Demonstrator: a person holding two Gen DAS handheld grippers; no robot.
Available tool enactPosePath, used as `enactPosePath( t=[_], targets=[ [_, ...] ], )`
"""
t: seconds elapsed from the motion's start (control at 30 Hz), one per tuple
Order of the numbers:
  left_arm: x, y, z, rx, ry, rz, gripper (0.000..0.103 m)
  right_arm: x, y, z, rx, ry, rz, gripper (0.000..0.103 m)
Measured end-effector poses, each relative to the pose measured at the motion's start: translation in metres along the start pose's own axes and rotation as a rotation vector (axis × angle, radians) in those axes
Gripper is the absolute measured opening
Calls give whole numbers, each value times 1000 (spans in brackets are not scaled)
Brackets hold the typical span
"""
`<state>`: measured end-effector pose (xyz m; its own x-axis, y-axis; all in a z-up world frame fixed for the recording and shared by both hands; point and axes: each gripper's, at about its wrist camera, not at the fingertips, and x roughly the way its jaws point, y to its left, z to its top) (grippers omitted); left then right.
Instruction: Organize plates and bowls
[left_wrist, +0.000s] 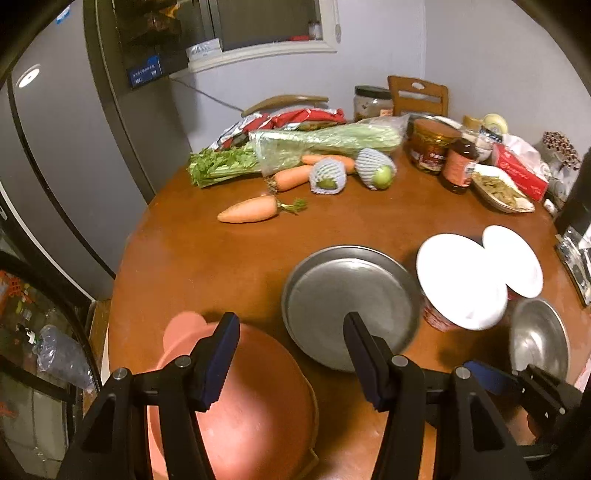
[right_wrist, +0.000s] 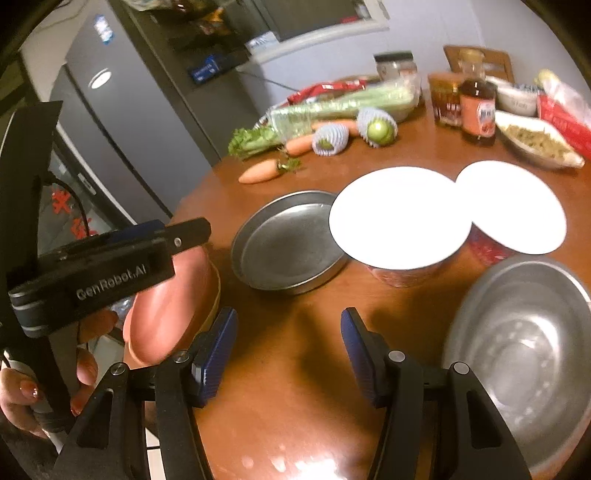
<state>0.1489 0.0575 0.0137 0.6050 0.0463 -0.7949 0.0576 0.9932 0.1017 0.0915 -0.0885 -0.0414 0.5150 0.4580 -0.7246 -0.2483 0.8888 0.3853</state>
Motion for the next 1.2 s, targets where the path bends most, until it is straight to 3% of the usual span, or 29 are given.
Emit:
enactPosePath(
  t=[0.23,0.67,1.0,1.2],
  targets=[
    [36,5,25,11,57,-3,58,31,-8,17,81,51,-9,60],
    [89,1,31,52,150,-8,58,65,-13,29,132,90,-43,60],
    [115,-5,21,55,222,-64,33,72,-13,34,93,68,-82,55],
    [115,-6,18,56,212,-58,32,74,-6,33,43,71,-108,53]
  ],
)
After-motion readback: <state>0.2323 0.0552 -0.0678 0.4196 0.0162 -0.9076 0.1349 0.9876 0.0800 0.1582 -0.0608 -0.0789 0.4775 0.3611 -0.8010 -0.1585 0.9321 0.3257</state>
